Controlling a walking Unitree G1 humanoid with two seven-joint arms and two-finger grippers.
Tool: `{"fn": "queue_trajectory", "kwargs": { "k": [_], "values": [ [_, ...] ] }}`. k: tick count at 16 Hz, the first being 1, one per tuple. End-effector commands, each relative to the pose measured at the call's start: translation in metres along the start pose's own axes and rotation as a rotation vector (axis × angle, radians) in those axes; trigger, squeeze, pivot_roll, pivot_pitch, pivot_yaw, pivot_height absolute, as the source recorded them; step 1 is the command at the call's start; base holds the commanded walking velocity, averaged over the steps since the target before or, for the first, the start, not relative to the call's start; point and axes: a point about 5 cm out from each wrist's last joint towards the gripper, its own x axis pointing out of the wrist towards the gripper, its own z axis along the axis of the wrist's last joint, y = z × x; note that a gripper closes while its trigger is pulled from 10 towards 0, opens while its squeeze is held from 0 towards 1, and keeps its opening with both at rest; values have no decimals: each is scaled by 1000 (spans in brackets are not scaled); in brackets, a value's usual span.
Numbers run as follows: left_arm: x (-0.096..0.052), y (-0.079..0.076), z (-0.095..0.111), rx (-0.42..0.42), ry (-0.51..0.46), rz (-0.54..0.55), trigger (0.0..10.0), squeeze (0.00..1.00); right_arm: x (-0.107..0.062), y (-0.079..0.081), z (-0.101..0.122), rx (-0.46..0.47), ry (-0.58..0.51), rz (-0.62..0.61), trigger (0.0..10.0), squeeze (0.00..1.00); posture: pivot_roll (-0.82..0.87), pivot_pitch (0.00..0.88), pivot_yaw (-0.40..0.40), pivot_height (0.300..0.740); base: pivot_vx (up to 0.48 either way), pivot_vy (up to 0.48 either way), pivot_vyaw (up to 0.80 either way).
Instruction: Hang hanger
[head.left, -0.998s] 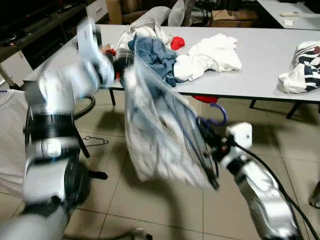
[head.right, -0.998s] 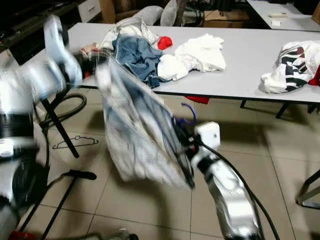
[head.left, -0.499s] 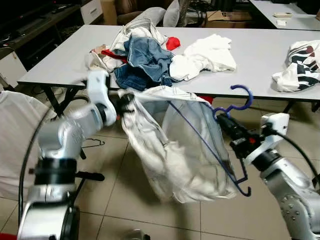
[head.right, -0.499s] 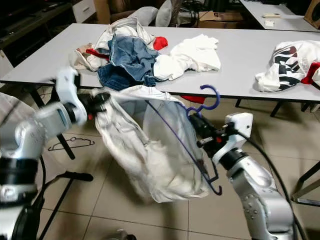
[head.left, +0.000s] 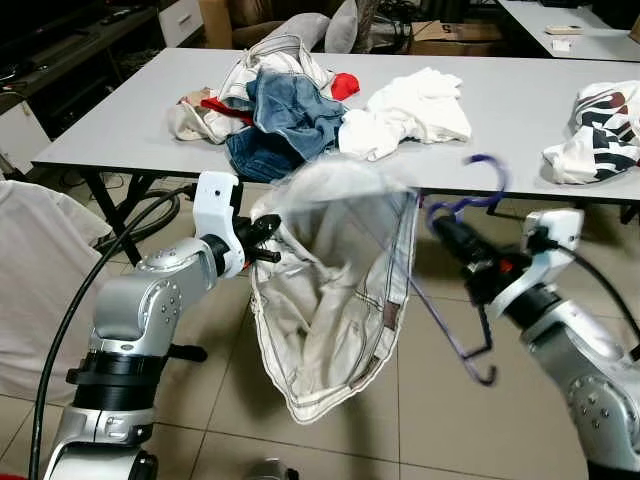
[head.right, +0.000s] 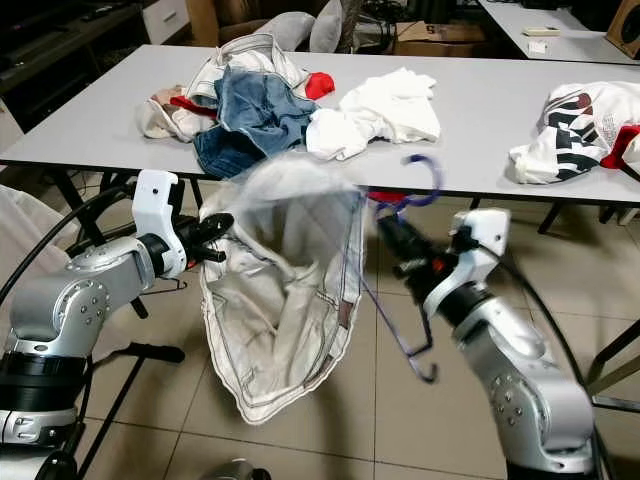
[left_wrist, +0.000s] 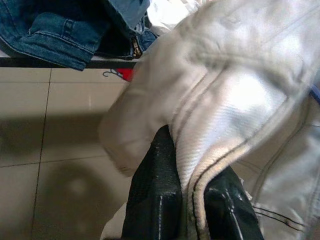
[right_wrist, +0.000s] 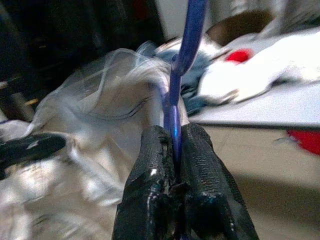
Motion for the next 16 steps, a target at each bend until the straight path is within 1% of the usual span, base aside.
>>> {"fn": "queue_trajectory", "kwargs": {
  "k": [1,2,3,4,5,6,7,8,9,10,11,12,13,14,15,16],
  "values": [
    [-2,-2,17,20,-60,5,0,0,0,-3,14,-71,-48,-32,10000,0,23,0,25,740,0,0,0],
    [-1,-7,28,38,-97,-6,0,0,3,0,4,-94,23,-30,10000,0,24,0,23,740,0,0,0],
    [4,-19,52,52,-164,-40,0,0,10,1,-22,-76,144,-75,10000,0,35,0,20,740,0,0,0],
    [6,-25,61,52,-182,-60,0,0,13,1,-33,-61,177,-96,10000,0,41,0,17,740,0,0,0],
    [8,-30,65,49,-186,-81,0,0,17,4,-38,-28,182,-91,10000,0,46,0,15,740,0,0,0],
    [13,-40,71,23,-186,-116,0,0,26,6,-49,23,171,-110,10000,0,53,0,18,740,0,0,0],
    [15,-43,73,10,-185,-128,0,0,29,7,-52,36,168,-121,10000,0,53,0,18,740,0,0,0],
    [18,-49,77,-6,-187,-140,0,0,35,9,-55,84,142,-138,10000,0,67,0,21,740,0,0,0],
    [18,-50,80,31,-179,-139,0,0,41,15,-49,206,61,-132,10000,0,79,0,25,740,0,0,0],
    [18,-50,79,36,-171,-142,0,0,43,17,-45,253,18,-121,10000,0,78,0,31,740,0,0,0],
    [17,-49,75,49,-150,-150,0,0,46,18,-36,290,-59,-96,10000,0,78,0,31,740,0,0,0],
    [15,-49,71,50,-131,-160,0,0,48,17,-32,296,-112,-88,10000,0,76,0,39,740,0,0,0],
    [13,-51,67,52,-101,-198,0,0,49,17,-30,274,-148,-78,10000,0,76,0,40,740,0,0,0],
    [9,-53,62,66,-57,-244,549,0,50,18,-28,239,-167,-55,10000,0,75,0,40,740,0,0,0],
    [7,-54,59,84,-33,-267,549,0,50,19,-27,221,-174,-39,10000,0,75,0,39,740,0,0,0],
    [3,-53,53,107,9,-305,1137,0,50,23,-24,193,-195,2,10000,0,74,0,33,740,0,0,0]
  ]
}}
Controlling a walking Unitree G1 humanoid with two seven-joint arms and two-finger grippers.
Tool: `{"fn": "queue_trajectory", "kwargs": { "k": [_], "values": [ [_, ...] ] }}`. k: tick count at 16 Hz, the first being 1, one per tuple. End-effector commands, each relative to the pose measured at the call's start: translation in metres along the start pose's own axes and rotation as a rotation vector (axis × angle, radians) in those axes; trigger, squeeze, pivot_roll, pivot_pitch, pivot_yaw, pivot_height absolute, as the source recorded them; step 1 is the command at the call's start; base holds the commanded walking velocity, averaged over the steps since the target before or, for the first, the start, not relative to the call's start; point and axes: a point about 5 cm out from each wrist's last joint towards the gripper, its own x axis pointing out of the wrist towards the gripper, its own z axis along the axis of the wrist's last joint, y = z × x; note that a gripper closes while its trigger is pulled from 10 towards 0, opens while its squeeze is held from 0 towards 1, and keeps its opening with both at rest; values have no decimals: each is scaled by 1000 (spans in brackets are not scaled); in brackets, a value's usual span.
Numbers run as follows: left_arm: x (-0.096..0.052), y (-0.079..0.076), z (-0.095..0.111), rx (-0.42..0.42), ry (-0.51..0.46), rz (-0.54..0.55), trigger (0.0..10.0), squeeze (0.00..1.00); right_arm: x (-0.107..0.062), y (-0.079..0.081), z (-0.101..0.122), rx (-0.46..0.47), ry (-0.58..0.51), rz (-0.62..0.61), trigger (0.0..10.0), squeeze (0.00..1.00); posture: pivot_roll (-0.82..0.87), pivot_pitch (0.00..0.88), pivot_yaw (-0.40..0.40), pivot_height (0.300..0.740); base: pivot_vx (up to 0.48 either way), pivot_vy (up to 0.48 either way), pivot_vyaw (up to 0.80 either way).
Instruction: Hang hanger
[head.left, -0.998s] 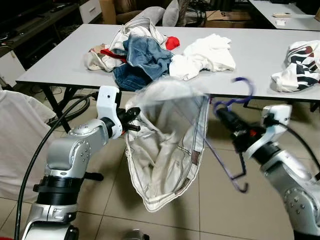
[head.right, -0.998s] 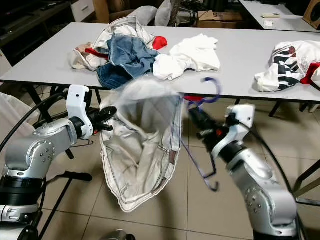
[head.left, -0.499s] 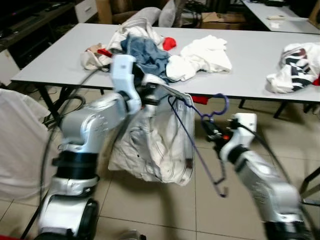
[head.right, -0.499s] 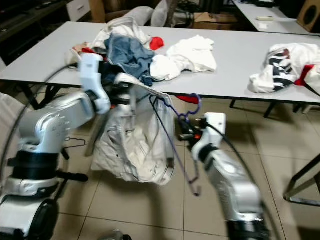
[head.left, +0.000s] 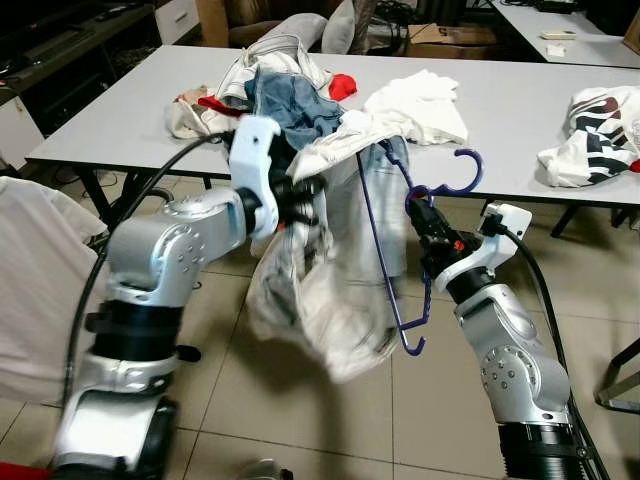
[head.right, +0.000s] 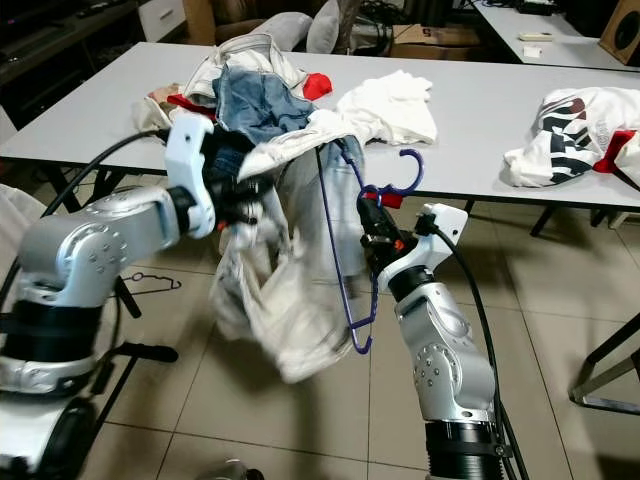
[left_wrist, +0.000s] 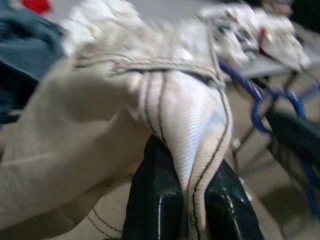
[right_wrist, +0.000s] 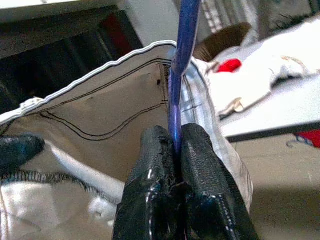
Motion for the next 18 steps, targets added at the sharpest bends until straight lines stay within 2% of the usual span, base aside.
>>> {"fn": "queue_trajectory", "kwargs": {
  "k": [1,2,7,8,10,12,13,14,15,16,18],
  "values": [
    [-4,-9,2,18,6,-81,431,0,3,10,15,-30,-88,70,10000,0,74,0,33,740,0,0,0],
    [-5,-11,4,4,-1,-110,0,0,4,9,17,-46,-108,75,10000,0,74,0,33,740,0,0,0],
    [-3,-34,26,-111,-94,-280,0,0,13,6,15,-107,-132,83,10000,0,82,0,13,740,0,0,0],
    [1,-41,37,-134,-124,-313,0,0,19,6,15,-98,-150,76,10000,0,88,0,7,740,0,0,0],
    [13,-46,59,-168,-180,-291,0,0,32,7,18,-77,-192,50,10000,0,111,0,-5,740,0,0,0],
    [16,-52,76,-204,-220,-309,0,0,42,8,18,-53,-219,27,10000,0,124,0,-5,740,0,0,0],
    [16,-57,87,-231,-243,-341,0,0,48,8,15,-63,-218,22,10000,0,127,0,-2,740,0,0,0],
    [14,-60,102,-277,-281,-365,0,0,52,8,7,-115,-199,18,10000,0,131,0,0,740,0,0,0],
    [14,-60,111,-310,-307,-370,0,0,53,8,1,-145,-181,15,10000,0,133,0,1,740,0,0,0],
    [8,-57,135,-387,-384,-380,0,0,50,5,-18,-223,-107,21,10000,0,136,0,1,740,0,0,0],
    [0,-43,151,-437,-457,-323,0,0,41,3,-31,-285,-42,54,10000,0,135,0,-1,740,0,0,0]
  ]
}}
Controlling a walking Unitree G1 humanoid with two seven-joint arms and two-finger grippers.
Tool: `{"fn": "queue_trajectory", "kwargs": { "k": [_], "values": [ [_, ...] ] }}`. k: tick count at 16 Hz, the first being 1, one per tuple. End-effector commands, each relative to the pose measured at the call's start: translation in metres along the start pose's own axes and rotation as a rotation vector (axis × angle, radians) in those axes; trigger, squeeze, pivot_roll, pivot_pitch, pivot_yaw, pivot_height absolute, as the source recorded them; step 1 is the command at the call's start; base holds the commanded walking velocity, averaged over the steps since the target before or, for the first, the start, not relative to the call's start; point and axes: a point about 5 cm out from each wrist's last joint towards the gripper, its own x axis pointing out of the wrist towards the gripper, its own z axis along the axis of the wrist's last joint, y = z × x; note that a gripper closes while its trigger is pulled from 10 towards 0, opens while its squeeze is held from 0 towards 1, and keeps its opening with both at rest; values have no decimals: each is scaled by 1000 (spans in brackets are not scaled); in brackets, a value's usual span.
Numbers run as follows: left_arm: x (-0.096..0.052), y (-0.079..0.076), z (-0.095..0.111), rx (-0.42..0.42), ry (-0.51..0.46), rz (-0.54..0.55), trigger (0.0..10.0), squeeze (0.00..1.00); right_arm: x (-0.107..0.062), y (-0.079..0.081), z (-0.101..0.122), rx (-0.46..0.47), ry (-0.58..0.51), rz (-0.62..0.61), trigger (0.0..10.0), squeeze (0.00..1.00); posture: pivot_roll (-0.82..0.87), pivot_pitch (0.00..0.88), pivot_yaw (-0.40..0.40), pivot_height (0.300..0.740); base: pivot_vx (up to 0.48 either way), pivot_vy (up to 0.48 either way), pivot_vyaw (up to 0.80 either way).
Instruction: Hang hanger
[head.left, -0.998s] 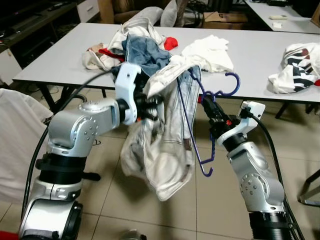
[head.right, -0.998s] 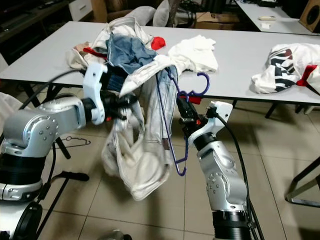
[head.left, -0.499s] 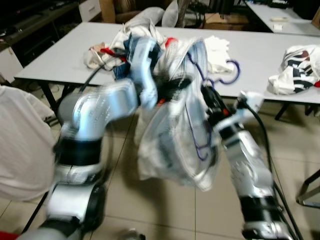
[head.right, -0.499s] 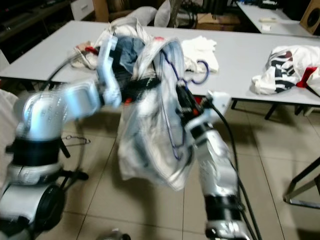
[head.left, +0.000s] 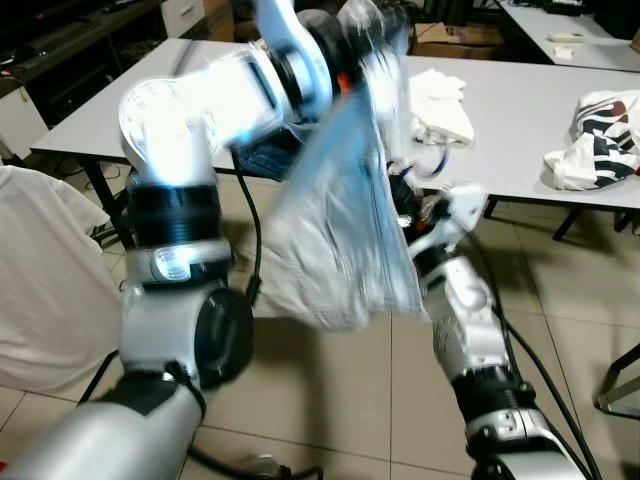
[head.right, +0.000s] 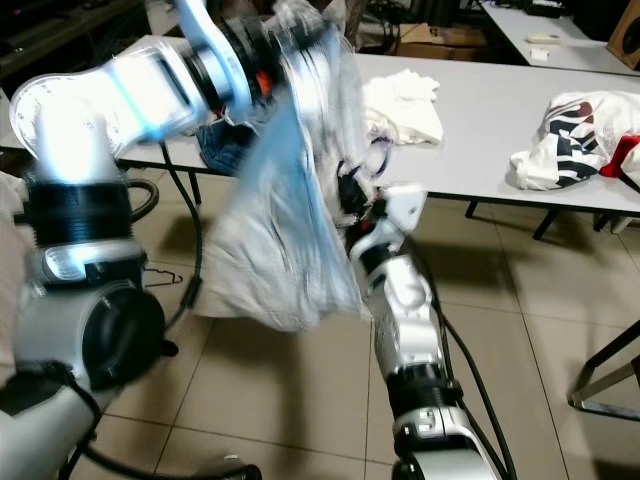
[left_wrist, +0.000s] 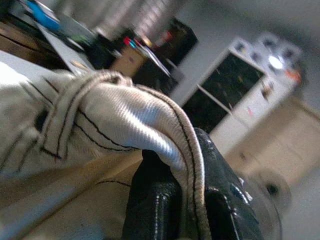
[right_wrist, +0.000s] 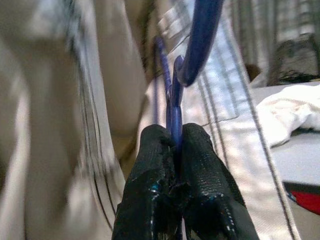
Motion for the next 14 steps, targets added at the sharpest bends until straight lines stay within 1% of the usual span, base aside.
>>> {"fn": "queue_trajectory", "kwargs": {
  "k": [1,2,3,4,5,6,7,8,9,10,11,12,13,14],
  "values": [
    [-5,-5,27,8,-124,2,0,0,-9,-1,-10,-31,63,31,10000,0,127,0,1,740,0,0,0],
    [-13,11,42,28,-193,99,0,0,-23,-1,-18,-40,123,72,10000,0,123,0,3,740,0,0,0],
    [-20,25,50,45,-237,181,0,0,-35,-3,-23,-52,180,107,10000,0,114,0,6,740,0,0,0],
    [-24,32,52,72,-248,225,0,0,-42,-4,-25,-71,215,127,10000,0,105,0,11,740,0,0,0],
    [-34,52,50,177,-229,329,0,0,-58,-9,-23,-86,270,156,10000,0,98,0,14,740,0,0,0],
    [-43,72,40,288,-171,428,0,0,-69,-13,-15,-85,291,173,10000,0,92,0,17,740,0,0,0],
    [-54,95,26,374,-97,520,0,0,-79,-20,-3,-65,300,161,10000,0,73,0,26,740,0,0,0],
    [-63,112,15,404,-42,578,0,0,-87,-26,7,-71,303,141,10000,0,73,0,26,740,0,0,0],
    [-78,132,-2,473,37,648,0,0,-95,-38,21,-60,312,92,10000,0,61,0,30,740,0,0,0],
    [-85,141,-11,482,75,675,0,0,-98,-42,29,-60,301,75,10000,0,51,0,30,740,0,0,0],
    [-99,156,-30,549,162,725,0,0,-102,-45,45,-38,285,50,10000,0,45,0,29,740,0,0,0],
    [-111,170,-56,596,266,747,0,0,-100,-42,63,7,246,60,10000,0,40,0,23,740,0,0,0],
    [-115,175,-66,608,304,751,0,0,-98,-39,70,28,232,72,10000,0,40,0,23,740,0,0,0],
    [-119,180,-81,620,351,756,0,0,-95,-34,80,48,208,94,10000,0,32,0,18,740,0,0,0]
  ]
}}
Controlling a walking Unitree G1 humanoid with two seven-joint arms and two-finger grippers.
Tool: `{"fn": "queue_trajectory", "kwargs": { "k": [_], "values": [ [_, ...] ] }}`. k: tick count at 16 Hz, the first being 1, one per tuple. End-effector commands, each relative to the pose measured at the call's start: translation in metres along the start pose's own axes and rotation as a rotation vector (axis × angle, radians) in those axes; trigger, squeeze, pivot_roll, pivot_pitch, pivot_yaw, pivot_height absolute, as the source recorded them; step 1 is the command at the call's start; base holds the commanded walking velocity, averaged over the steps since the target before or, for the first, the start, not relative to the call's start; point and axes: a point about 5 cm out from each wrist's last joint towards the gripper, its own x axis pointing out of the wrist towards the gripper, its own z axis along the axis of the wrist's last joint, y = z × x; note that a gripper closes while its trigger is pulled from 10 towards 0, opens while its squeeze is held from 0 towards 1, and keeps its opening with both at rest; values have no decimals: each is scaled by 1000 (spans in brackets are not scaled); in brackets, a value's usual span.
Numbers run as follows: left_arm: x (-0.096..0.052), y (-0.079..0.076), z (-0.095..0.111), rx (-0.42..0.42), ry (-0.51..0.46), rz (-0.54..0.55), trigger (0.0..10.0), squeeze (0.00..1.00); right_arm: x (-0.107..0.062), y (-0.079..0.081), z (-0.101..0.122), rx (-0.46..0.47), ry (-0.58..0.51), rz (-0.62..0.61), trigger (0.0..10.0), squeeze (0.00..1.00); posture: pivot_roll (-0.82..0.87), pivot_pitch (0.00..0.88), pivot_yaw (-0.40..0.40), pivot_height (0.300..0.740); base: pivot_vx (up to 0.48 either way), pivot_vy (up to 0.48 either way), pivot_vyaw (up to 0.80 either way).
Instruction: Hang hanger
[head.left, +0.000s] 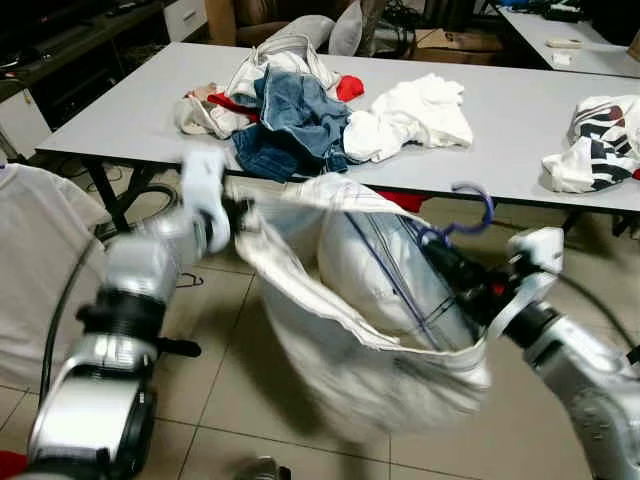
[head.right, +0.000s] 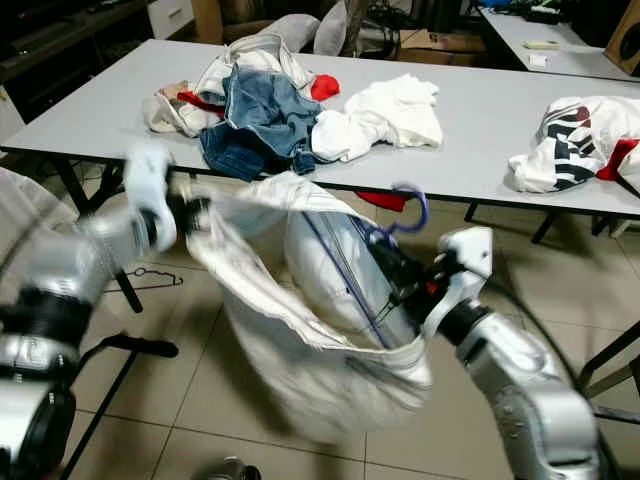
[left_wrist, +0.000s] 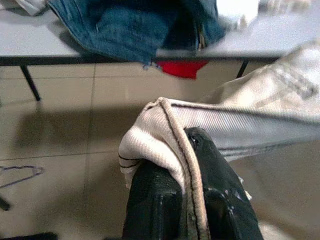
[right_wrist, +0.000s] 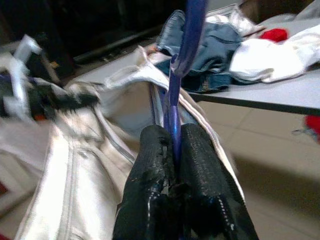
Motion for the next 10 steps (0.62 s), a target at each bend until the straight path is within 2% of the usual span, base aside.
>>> {"fn": "queue_trajectory", "kwargs": {
  "k": [1,2,3,4,5,7,8,9,10],
  "values": [
    [-1,7,-17,89,44,66,0,0,-4,3,35,3,-112,-2,10000,0,25,0,14,740,0,0,0],
    [4,-2,-34,121,77,52,0,0,-1,9,43,39,-109,28,10000,0,18,0,12,740,0,0,0],
    [6,-5,-39,129,83,48,0,0,1,11,44,47,-100,30,10000,0,18,0,12,740,0,0,0],
    [13,-20,-57,171,109,30,0,0,6,13,50,85,-82,5,10000,0,7,0,1,740,0,0,0],
    [17,-29,-67,191,120,12,0,0,10,13,52,102,-80,-23,10000,0,3,0,-1,740,0,0,0],
    [19,-41,-77,180,119,-28,0,0,13,11,55,78,-77,-72,10000,0,-5,0,-4,740,0,0,0],
    [19,-49,-81,184,86,-64,0,0,15,11,59,37,-66,-105,10000,0,-9,0,-8,740,0,0,0],
    [18,-50,-83,160,64,-80,431,0,16,11,61,18,-54,-125,10000,0,-10,0,-8,740,0,0,0],
    [15,-49,-84,111,44,-111,10000,0,17,11,61,3,-45,-134,10000,0,-8,0,-12,740,0,0,0]
  ]
}}
